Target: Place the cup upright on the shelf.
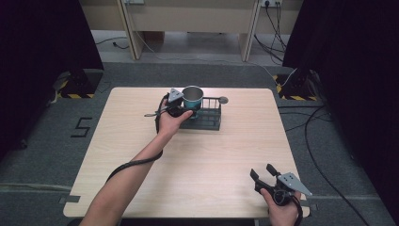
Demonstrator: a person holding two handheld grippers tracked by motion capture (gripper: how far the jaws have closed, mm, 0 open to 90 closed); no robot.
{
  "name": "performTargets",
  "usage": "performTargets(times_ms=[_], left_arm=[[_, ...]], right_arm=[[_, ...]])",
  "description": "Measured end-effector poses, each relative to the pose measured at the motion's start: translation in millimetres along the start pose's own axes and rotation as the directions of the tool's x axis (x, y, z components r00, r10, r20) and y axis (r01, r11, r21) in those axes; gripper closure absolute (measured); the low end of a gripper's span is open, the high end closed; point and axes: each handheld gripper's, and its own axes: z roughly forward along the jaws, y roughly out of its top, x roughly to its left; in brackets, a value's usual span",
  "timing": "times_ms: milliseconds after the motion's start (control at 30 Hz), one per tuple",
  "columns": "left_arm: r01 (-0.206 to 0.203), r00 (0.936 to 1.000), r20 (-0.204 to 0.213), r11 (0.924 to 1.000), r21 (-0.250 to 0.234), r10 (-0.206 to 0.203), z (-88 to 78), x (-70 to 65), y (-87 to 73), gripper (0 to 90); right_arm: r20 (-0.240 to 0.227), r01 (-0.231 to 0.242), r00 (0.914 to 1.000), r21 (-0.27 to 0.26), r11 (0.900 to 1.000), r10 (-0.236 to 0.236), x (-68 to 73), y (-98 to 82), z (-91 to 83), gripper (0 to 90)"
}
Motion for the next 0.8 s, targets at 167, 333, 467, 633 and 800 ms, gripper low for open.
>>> performTargets(times_ms=[167,333,467,633,800], left_arm=[[-0.009,1.0000,0.002,0.9999,0.011,0.009,1.3,-0.3,0.5,15.3],[-0.030,0.9995,-0.007,0.9993,0.021,0.030,1.3,-0.5,0.1,15.2],[-0.049,0.9988,-0.004,0.9983,0.032,0.049,1.7,-1.4,0.1,15.1],[-0.060,0.9981,-0.010,0.9974,0.039,0.061,2.2,-1.3,0.0,14.5],[-0.080,0.9967,-0.009,0.9954,0.053,0.080,1.5,-0.1,0.0,14.2]], right_arm=[[0.000,0.000,1.0000,-0.001,1.000,0.000,0.0,0.0,0.0,26.2],[0.000,0.001,1.0000,0.000,1.000,-0.001,0.0,0.0,0.0,26.1],[-0.001,0.000,1.0000,0.000,1.000,0.000,0.1,-0.1,-0.1,26.1],[-0.002,0.002,1.0000,0.001,1.000,-0.002,0.2,0.0,0.0,26.1],[-0.002,0.000,1.0000,0.001,1.000,0.000,0.1,0.0,-0.1,26.1]])
